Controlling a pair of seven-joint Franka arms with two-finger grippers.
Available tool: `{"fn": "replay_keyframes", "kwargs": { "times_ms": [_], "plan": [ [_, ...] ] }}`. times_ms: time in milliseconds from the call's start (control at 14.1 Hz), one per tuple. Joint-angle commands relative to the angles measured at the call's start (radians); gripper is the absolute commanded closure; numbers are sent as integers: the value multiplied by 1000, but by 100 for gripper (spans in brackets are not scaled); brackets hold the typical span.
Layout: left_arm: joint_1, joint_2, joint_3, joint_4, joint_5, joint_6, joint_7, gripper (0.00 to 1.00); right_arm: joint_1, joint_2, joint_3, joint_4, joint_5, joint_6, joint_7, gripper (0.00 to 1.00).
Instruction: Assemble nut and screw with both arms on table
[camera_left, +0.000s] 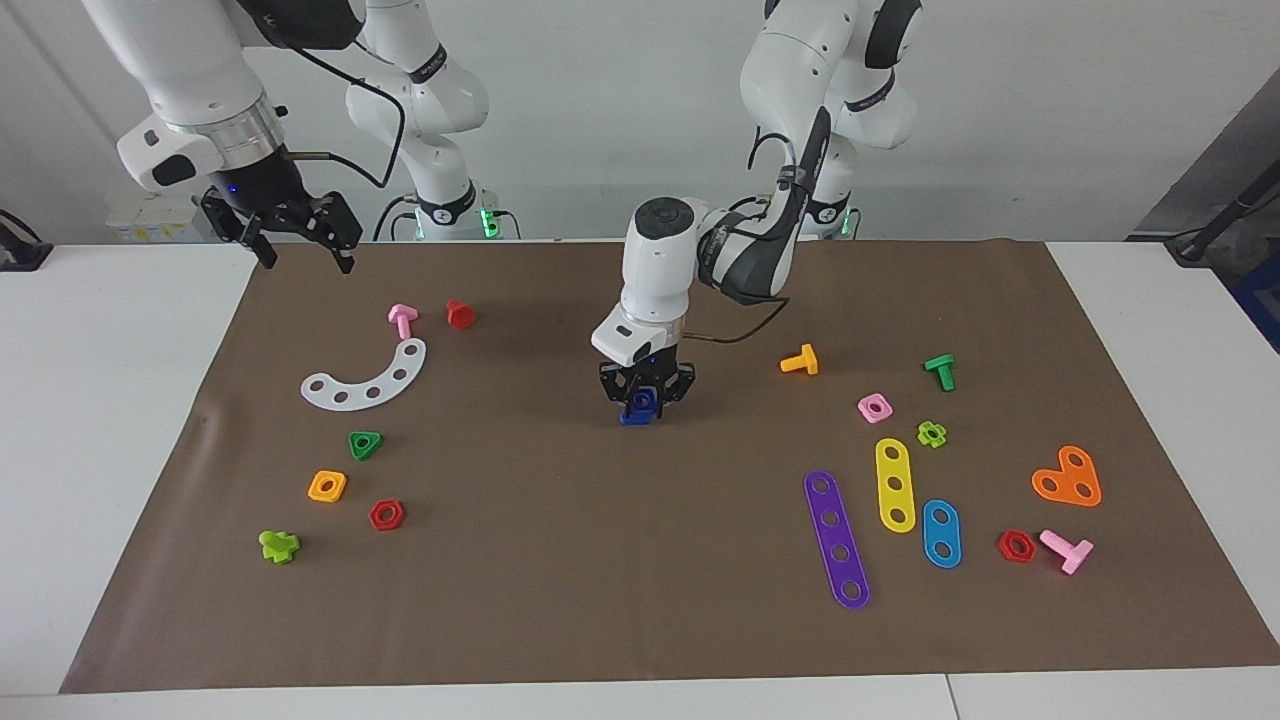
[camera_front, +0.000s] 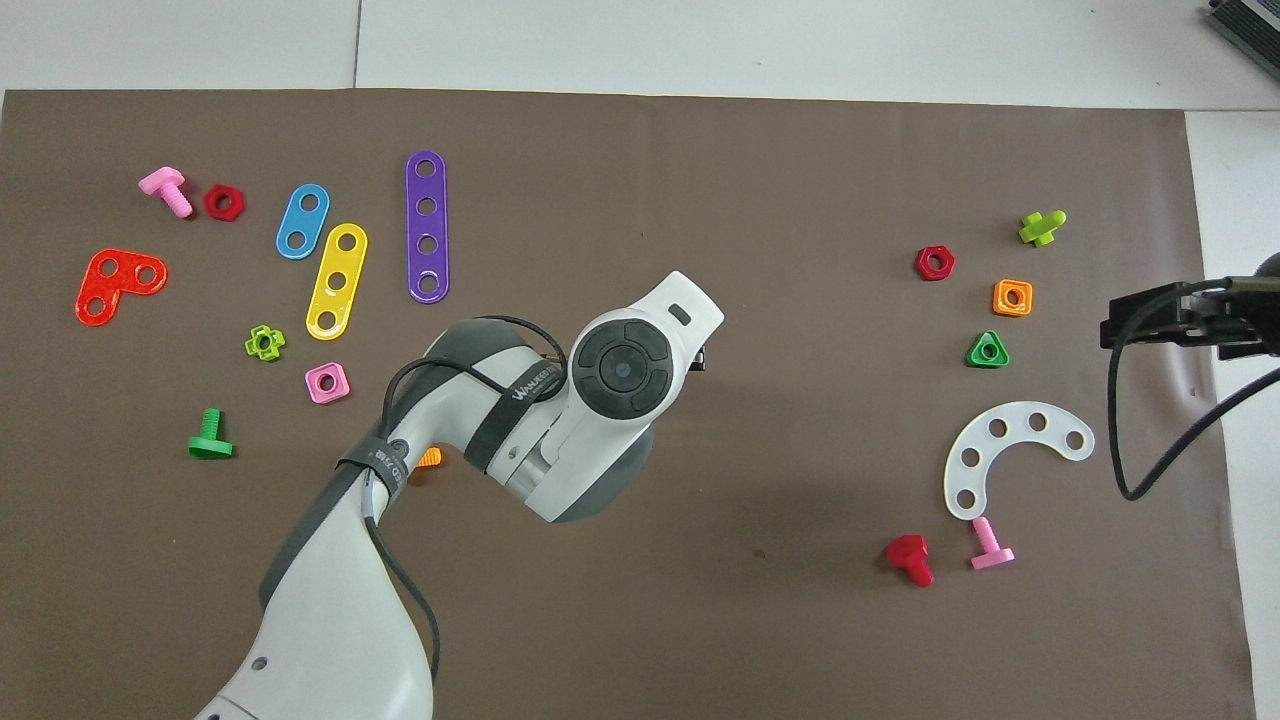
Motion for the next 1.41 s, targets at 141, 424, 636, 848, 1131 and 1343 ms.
{"fn": "replay_keyframes", "kwargs": {
  "times_ms": [141, 424, 636, 848, 1131, 1343],
  "plan": [
    [-27, -22, 18, -41, 30, -50, -57, 100, 5, -23, -5, -23, 4, -7, -6, 0],
    [-29, -22, 21, -38, 30, -26, -59, 79, 5, -23, -5, -23, 4, -7, -6, 0],
    [-21, -20, 22, -37, 32, 13, -48, 0, 5, -23, -5, -23, 4, -8, -6, 0],
    [-9, -51, 24, -38, 32, -6, -43, 0, 5, -23, -5, -23, 4, -8, -6, 0],
    [67, -181, 22, -101, 32, -114, 48, 0, 5, -23, -5, -23, 4, -7, -6, 0],
    [179, -314, 21, -206, 32, -118, 215, 0, 5, -23, -5, -23, 4, -7, -6, 0]
  ]
}}
